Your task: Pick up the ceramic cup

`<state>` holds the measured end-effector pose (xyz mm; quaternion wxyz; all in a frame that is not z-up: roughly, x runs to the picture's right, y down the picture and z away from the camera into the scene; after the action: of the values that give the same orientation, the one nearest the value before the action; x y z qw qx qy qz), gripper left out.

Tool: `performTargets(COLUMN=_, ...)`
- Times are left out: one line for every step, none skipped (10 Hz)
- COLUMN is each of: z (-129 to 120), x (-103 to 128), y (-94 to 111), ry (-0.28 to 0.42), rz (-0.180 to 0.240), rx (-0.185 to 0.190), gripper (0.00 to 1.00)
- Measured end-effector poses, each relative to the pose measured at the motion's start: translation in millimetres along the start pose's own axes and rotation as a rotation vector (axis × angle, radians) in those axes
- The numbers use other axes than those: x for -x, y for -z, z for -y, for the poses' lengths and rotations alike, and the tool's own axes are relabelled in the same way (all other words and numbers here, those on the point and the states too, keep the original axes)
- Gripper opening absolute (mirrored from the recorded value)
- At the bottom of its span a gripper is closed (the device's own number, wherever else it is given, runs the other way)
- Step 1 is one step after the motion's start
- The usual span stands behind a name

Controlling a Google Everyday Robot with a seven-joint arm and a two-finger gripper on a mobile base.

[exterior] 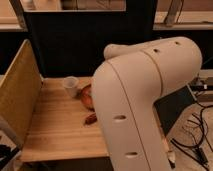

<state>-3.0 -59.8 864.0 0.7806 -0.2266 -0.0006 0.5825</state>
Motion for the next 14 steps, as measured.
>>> performTargets(z=0.3, x=-0.2, y=0.1, ry=0.0, rz=0.0, rx=0.0, gripper=0.8)
performTargets(z=-0.2, x=0.0, y=0.0, ry=0.0, rz=0.0, rx=0.0, gripper=0.8)
performTargets(z=-0.1, x=0.0, y=0.0, ry=0.0, rz=0.0, rx=0.0, gripper=0.8)
performTargets(z=0.1, x=-0.1, y=0.0, ry=0.0, rz=0.0, rx=0.0, gripper=0.8)
performTargets(z=-0.4, x=0.0, y=0.0, ry=0.001, rz=-0.001, rx=0.0, gripper=0.8)
performTargets(z=-0.7, x=0.5, y=-0.3, ry=0.005, rz=-0.003, rx=-0.001, gripper=0.8)
performTargets(z=-8.1, x=7.2, y=-1.5, ry=0.045, rz=-0.007, rx=-0.001, gripper=0.8)
performTargets(z=-23.1, x=18.5, y=-6.4, ry=0.108, rz=-0.017, rx=0.001, gripper=0.8)
performTargets(z=-46.4, x=33.8, y=-15.5, ry=0.18, rz=-0.03, rx=0.012, gripper=0.8)
performTargets(z=-58.0, x=40.4, y=-21.9, ry=0.219, rz=-0.043, rx=0.018, gripper=0.8)
performTargets(z=-77.4, x=49.8, y=-35.2, ry=0.28, rz=-0.07, rx=0.032, gripper=0.8)
performTargets(z=-92.5, x=56.5, y=-48.2, ry=0.325, rz=-0.093, rx=0.042, gripper=0.8)
performTargets(z=-104.6, x=63.2, y=-60.4, ry=0.359, rz=-0.111, rx=0.051, gripper=0.8)
performTargets(z=-111.1, x=68.4, y=-70.1, ry=0.378, rz=-0.125, rx=0.057, gripper=0.8)
